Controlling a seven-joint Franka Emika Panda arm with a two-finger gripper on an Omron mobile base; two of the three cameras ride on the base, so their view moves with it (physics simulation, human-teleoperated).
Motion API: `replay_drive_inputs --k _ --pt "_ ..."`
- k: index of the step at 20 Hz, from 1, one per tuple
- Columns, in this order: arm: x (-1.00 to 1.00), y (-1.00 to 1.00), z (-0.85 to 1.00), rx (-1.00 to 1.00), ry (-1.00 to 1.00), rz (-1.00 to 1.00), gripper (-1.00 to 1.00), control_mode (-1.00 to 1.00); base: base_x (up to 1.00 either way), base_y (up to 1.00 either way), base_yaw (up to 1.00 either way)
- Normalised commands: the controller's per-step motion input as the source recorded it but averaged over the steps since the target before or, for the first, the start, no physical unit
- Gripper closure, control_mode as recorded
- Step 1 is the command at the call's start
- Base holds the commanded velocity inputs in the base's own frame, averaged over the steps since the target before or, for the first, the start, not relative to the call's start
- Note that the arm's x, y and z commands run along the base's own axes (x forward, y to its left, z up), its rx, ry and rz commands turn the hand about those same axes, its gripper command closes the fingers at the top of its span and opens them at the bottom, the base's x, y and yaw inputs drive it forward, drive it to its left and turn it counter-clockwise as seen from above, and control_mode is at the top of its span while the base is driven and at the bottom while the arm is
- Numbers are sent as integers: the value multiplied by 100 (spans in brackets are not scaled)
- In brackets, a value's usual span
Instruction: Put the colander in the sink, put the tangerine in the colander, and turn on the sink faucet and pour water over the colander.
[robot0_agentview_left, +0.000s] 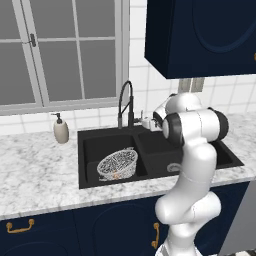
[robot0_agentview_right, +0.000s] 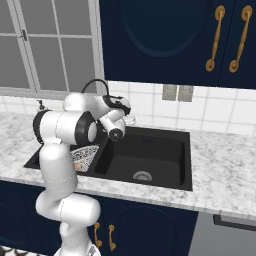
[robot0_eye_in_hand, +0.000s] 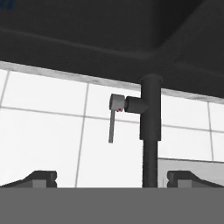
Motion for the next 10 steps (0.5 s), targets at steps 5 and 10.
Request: replay_drive_inputs --k 5,10 --pt "41 -3 -8 5 -1 5 -100 -100 0 0 0" --pt "30 0 -7 6 -4 4 -100 -100 0 0 0"
